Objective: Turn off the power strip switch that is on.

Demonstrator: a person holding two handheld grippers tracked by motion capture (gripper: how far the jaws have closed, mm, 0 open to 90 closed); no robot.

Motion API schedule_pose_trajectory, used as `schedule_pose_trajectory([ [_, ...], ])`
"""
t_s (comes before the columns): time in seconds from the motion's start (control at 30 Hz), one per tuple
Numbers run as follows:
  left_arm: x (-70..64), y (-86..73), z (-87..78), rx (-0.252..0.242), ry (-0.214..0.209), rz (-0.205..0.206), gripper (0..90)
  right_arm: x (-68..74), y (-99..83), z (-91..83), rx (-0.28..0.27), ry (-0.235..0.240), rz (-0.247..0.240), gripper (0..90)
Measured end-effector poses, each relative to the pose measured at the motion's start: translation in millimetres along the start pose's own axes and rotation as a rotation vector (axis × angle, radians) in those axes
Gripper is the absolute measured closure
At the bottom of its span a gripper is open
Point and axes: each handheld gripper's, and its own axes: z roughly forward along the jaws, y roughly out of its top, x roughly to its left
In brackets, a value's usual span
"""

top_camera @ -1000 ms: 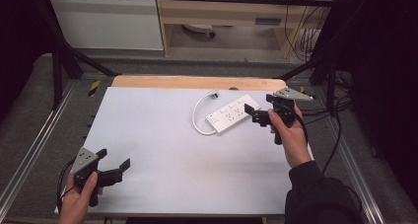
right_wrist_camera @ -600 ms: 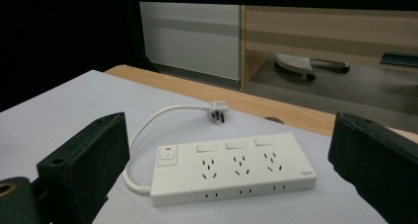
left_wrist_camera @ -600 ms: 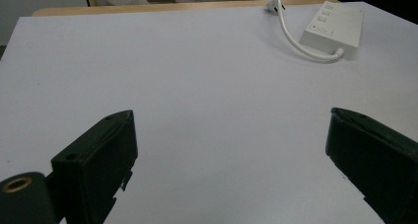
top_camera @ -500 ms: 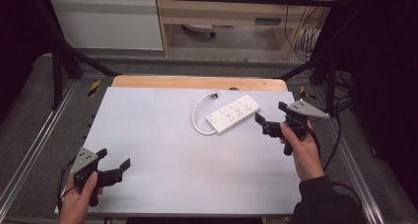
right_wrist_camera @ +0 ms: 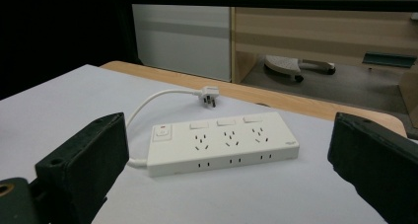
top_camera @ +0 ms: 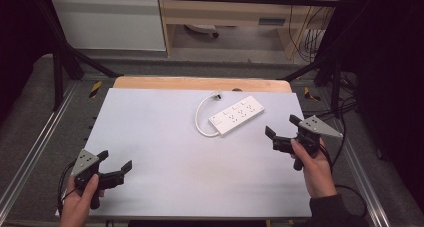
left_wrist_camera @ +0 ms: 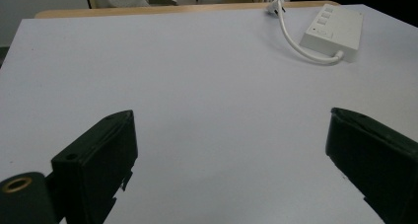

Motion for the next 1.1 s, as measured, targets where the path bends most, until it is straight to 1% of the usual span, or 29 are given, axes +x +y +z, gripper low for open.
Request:
schedule_pose_trajectory([
  [0.3, 0.3, 0.1, -0.2, 0.0, 0.001, 0.0, 5.5, 6.6, -18.7, -11.0, 0.003, 0.009, -0.016, 2.6],
  [0.47, 0.0, 0.2, -0.3, -0.002, 0.001, 0.001, 5.5, 9.4, -27.5, -15.0, 0.005, 0.012, -0.015, 2.5],
  [0.57, 0.0, 0.2, -0.4, -0.003, 0.001, 0.002, 5.5, 10.3, -33.9, -16.8, 0.01, 0.009, -0.029, 2.5],
  [1.0, -0.3, 0.6, -0.9, -0.009, -0.001, 0.003, 5.5, 10.8, -60.7, -20.9, 0.04, 0.008, -0.013, 2.5],
  [1.1, -0.5, 0.7, -1.1, -0.011, -0.002, 0.003, 5.5, 11.5, -65.6, -20.2, 0.049, 0.014, -0.008, 2.6],
])
